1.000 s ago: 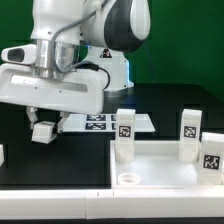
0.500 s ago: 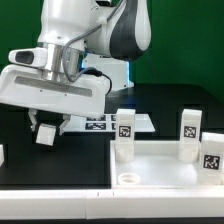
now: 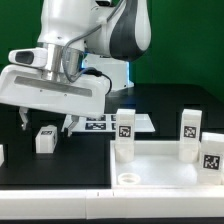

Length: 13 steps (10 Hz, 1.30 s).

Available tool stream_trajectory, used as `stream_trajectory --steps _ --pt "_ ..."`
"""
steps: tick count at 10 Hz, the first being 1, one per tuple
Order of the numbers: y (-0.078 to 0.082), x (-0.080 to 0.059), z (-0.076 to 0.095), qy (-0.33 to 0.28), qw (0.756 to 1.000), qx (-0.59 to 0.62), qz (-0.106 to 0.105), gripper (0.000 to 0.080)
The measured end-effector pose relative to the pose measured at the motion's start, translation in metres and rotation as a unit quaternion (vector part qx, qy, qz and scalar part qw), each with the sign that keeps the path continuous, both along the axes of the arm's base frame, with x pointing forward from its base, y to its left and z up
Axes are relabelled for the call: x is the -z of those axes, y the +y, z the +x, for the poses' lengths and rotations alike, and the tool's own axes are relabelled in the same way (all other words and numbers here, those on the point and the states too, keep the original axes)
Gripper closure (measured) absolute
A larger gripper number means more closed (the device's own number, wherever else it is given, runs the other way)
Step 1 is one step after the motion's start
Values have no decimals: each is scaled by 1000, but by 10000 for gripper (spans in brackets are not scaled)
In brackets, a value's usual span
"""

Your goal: Assemble square table

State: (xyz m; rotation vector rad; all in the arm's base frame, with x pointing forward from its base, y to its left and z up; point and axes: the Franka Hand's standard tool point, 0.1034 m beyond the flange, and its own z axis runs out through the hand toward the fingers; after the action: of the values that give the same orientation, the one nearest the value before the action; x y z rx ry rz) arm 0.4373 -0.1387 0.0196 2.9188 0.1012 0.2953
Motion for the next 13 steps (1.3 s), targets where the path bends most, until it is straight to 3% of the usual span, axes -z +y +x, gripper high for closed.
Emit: stream_trajectory --steps 1,2,3,4,5,7,11,13 --pt "11 4 0 23 999 9 27 160" --pt "19 -9 13 41 997 20 63 152" --pt "22 -17 21 54 994 40 86 151" --pt "31 -18 24 106 986 55 115 151" --pt "29 -23 33 161 977 52 127 151" --pt "18 -17 49 216 968 40 118 151" --pt "23 -20 41 382 920 26 90 151" --pt "26 -17 37 436 895 33 92 151"
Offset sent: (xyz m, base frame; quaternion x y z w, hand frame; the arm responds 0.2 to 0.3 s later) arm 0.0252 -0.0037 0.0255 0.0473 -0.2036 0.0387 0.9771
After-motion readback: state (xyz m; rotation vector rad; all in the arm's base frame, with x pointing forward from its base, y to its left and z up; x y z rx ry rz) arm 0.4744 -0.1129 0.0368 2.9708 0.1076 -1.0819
